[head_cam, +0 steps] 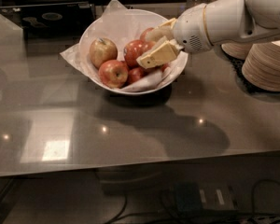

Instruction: Pick apple from white bowl

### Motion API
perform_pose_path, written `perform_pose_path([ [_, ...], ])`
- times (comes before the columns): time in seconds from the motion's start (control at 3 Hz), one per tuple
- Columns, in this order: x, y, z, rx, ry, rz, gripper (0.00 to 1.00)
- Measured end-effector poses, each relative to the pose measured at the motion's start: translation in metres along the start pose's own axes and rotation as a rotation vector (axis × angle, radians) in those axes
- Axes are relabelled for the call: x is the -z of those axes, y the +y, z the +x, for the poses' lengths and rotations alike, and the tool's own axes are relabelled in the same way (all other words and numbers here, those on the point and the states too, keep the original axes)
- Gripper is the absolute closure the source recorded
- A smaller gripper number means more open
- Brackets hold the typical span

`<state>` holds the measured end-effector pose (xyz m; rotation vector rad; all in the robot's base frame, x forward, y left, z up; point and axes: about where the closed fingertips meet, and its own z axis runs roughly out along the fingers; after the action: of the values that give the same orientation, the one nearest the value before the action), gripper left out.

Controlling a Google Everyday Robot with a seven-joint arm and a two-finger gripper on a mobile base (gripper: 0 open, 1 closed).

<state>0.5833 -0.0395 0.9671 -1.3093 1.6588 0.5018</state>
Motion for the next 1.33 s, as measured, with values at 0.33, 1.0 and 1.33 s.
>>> perform_pose_path([
  [0.33,0.0038,-0.0003,-0.0093,0.011,-0.027,-0.007,1.0],
  [1.0,0.0033,0.0002,-0.009,0.01,-0.027,-0.009,0.82],
  [1.33,0.0033,0.0002,-0.009,0.01,-0.027,-0.009,0.59],
])
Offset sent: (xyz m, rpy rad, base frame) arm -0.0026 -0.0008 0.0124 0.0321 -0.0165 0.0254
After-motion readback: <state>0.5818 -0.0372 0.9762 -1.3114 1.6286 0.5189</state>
